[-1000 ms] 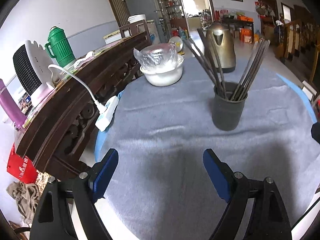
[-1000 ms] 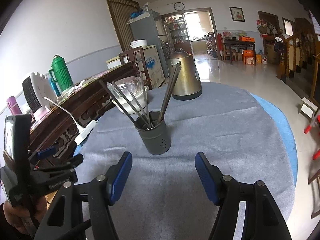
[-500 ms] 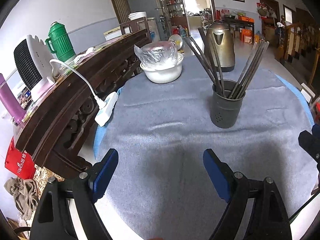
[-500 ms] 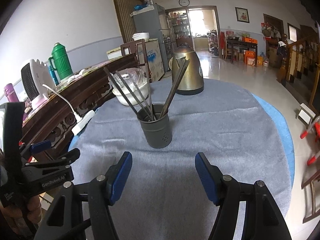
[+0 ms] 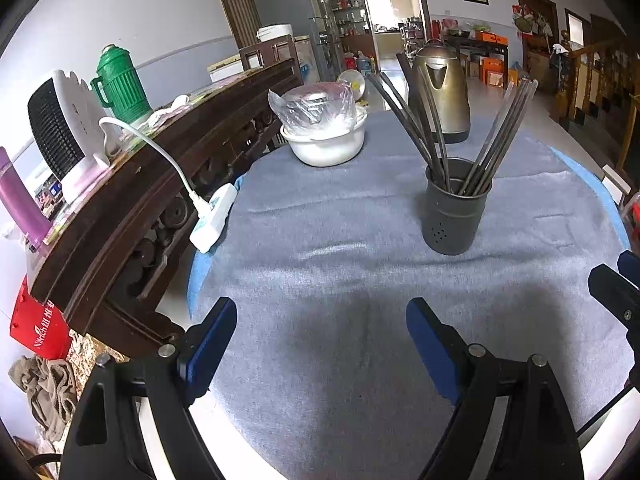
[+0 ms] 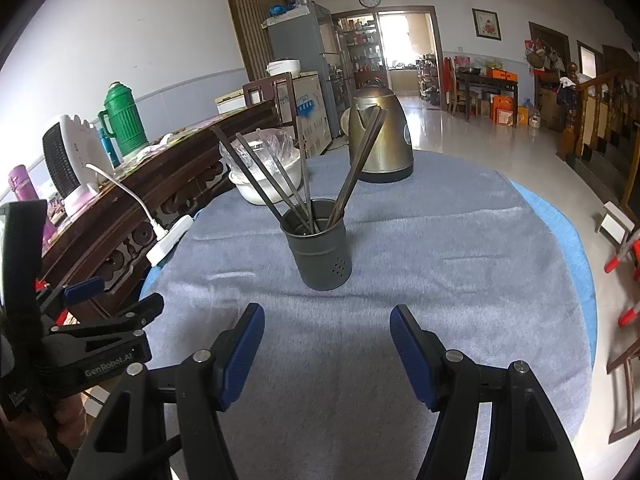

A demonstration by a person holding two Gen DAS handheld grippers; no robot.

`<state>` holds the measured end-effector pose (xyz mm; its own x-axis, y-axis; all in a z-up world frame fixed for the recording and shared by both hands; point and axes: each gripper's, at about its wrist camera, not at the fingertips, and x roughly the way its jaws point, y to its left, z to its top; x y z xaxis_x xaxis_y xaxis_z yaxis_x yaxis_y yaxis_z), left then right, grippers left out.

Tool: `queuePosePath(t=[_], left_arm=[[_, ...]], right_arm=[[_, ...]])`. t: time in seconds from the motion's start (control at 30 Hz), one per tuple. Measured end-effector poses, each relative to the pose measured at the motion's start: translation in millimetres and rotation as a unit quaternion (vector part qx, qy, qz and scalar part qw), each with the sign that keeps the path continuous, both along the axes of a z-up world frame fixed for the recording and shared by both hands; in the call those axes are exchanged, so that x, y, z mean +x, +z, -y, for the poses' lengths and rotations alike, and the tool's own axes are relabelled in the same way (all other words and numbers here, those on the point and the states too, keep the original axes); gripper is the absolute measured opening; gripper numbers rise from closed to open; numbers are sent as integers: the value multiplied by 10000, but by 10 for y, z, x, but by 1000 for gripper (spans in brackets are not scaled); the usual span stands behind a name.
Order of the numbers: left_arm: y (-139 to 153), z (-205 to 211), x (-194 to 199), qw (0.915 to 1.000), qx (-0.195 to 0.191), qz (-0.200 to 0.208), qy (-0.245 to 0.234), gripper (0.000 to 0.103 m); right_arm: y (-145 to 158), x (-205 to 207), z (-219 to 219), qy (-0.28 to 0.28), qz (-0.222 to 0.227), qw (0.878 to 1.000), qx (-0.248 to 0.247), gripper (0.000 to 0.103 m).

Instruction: Organize utensils

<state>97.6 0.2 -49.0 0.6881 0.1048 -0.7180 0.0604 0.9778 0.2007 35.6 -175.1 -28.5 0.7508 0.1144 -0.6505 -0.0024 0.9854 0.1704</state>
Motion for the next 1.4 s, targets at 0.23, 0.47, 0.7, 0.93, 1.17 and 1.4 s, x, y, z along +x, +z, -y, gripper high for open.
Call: queuePosePath(t=[0.23, 0.47, 0.7, 0.93, 1.17, 1.4], left_arm=[[-54, -1, 21, 10000, -37, -86, 24, 87], [-86, -7, 32, 9999, -8, -106, 17, 87], [-110, -26, 22, 9999, -6, -108, -8, 87], [-132, -63, 14, 9999, -50, -127, -15, 87], [-157, -75, 15, 9998, -107, -154, -22, 87], [-159, -109, -2, 9998, -163, -150, -33, 87]], right_arm=[[-45, 17, 27, -62, -36, 9999, 73, 70], [-68, 40, 34, -96, -66, 9999, 82, 70], [-58, 26, 5, -108, -32, 9999, 22, 70], [-58, 16, -36, -125, -15, 9999, -11, 70], [-47, 12, -54, -159, 35, 9998, -75, 70], [-44, 22, -80, -186, 17, 9998, -102, 70]])
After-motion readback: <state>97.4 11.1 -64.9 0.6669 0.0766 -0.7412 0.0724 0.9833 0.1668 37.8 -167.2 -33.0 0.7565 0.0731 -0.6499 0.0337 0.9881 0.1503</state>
